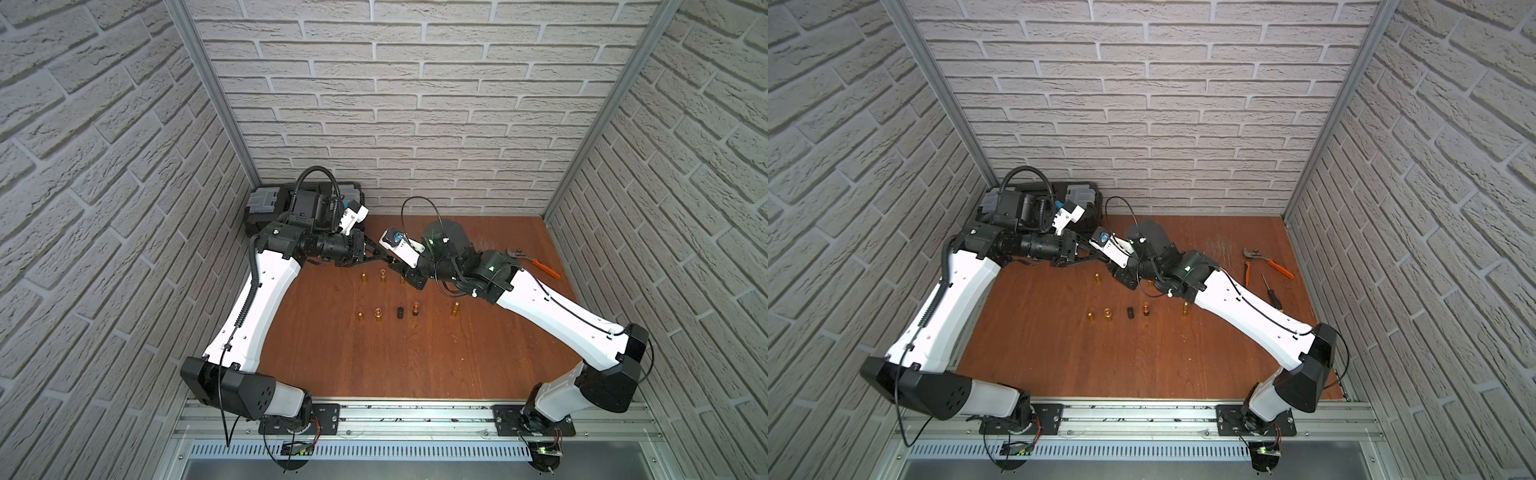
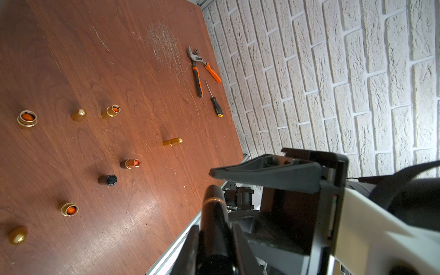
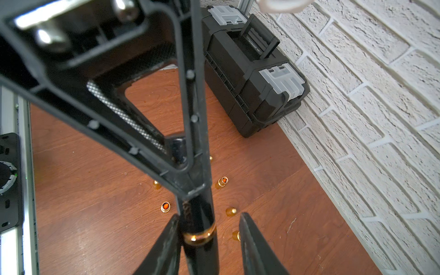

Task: Open the lipstick cap
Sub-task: Open the cover of the lipstick.

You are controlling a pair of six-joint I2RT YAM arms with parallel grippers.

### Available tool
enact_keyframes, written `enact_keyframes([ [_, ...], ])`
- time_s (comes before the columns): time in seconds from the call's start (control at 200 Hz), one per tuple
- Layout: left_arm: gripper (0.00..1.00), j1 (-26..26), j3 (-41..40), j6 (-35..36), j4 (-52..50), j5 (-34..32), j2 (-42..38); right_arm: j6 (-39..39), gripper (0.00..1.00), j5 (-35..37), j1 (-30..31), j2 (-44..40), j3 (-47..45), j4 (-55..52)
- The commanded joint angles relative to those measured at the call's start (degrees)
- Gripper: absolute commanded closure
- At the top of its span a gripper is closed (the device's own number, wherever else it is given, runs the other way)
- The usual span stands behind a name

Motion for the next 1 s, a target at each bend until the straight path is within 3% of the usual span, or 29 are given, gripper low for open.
enact_keyframes([
  [0.0, 0.88, 0.38, 0.05, 0.14, 0.04, 1.56, -1.1, -0.26, 0.67, -0.44, -0.11, 0.24, 1.24, 1.04],
  [0.395, 0.91, 1.96, 0.65, -0.4, 1.25, 2.31, -0.61, -0.3, 0.91, 0.78, -0.09, 0.06, 0.49, 0.76],
  [0.71, 0.92, 7.23, 0.11, -1.02, 2.04, 4.16, -1.49, -0.54, 0.94, 8.96, 0.53, -1.1, -2.8, -0.17],
  [0.995, 0.92, 9.29, -0.12, -0.97, 1.8, 6.36, -1.67, -0.43, 0.96, 11.77, 0.53, -2.91, -5.89, 1.94],
])
